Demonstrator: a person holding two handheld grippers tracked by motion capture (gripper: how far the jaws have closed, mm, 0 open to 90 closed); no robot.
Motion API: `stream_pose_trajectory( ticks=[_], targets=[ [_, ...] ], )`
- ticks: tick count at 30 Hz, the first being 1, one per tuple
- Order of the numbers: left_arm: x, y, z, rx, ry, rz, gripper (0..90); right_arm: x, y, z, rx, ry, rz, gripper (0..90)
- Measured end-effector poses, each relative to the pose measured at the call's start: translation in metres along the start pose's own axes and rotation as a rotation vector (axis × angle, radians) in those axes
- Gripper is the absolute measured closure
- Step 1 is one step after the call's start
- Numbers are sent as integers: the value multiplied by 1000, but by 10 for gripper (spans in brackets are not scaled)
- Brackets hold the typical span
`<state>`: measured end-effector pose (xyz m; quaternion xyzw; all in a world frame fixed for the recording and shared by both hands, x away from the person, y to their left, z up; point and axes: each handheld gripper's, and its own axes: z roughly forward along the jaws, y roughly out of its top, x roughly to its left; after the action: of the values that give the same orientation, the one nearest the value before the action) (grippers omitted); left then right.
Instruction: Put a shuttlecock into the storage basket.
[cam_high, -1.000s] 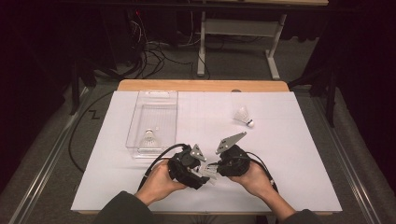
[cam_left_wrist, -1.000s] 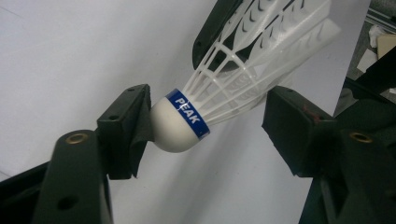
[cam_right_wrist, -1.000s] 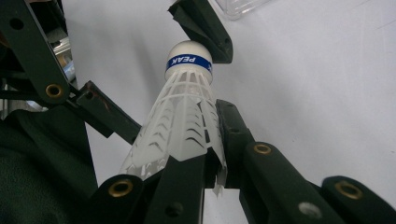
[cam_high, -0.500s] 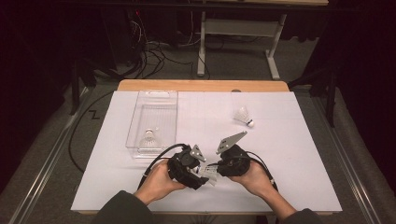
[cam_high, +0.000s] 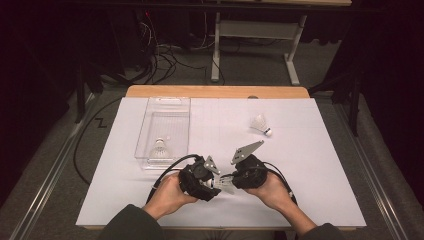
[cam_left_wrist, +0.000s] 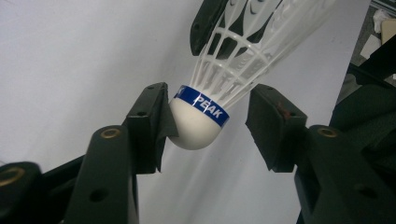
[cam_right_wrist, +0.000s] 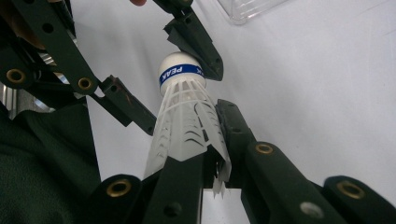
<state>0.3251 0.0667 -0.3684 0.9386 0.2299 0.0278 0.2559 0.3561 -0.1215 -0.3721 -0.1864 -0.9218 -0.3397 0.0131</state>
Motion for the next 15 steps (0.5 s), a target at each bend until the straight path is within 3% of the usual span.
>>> stream_pose_trajectory(
  ticks=[15],
  targets=[
    [0, -2, -2, 19, 16, 11, 630, -1, 0, 0, -16, -7, 14, 870]
  ],
)
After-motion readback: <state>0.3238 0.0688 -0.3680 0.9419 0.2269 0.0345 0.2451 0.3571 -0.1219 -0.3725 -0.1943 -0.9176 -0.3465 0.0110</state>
